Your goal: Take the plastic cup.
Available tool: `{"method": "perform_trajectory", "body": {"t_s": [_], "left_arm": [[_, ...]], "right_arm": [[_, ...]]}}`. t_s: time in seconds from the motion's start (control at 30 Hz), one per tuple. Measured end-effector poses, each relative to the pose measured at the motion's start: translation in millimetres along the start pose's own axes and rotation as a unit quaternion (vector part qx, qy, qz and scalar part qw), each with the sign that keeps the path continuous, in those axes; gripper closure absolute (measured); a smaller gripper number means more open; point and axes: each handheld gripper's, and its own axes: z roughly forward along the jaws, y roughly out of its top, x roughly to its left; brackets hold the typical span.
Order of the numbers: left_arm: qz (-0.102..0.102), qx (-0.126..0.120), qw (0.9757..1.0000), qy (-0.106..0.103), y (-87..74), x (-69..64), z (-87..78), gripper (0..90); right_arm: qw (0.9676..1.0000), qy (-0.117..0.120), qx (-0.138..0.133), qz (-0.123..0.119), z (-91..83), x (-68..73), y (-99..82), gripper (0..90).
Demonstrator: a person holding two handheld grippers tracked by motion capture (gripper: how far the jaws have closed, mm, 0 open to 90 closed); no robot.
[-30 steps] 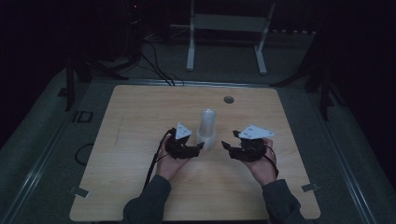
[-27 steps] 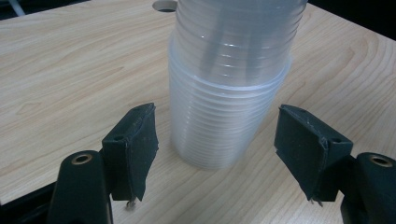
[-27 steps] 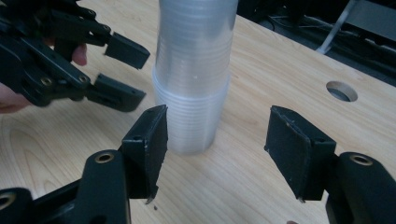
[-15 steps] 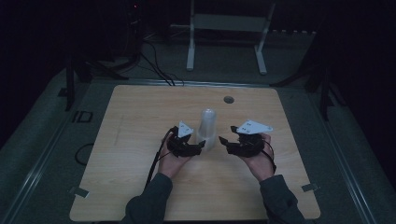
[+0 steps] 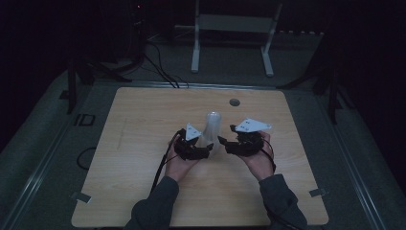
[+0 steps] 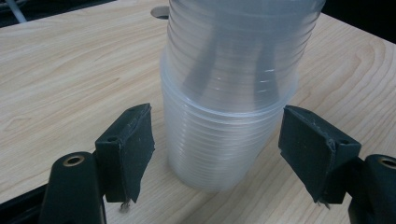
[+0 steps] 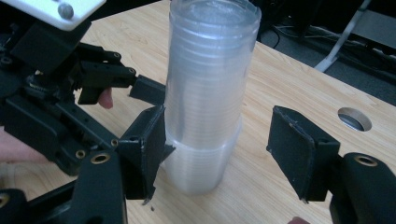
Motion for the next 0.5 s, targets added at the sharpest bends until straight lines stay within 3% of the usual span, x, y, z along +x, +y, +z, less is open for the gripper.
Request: {"method": "perform_trajectory", "body": {"t_s": [0.27, 0.5], "left_arm": [[0.0, -0.007, 1.0, -0.004, 1.6, -0.3, 1.2, 25.8], [0.005, -0.012, 0.9999, -0.008, 2.4, -2.2, 4.6, 25.8]], "right_arm": [[1.0, 0.002, 0.001, 0.003, 7.3, 0.1, 5.4, 35.1], [0.9992, 0.02, -0.012, 0.031, 15.2, -2.8, 10.5, 34.9]]}}
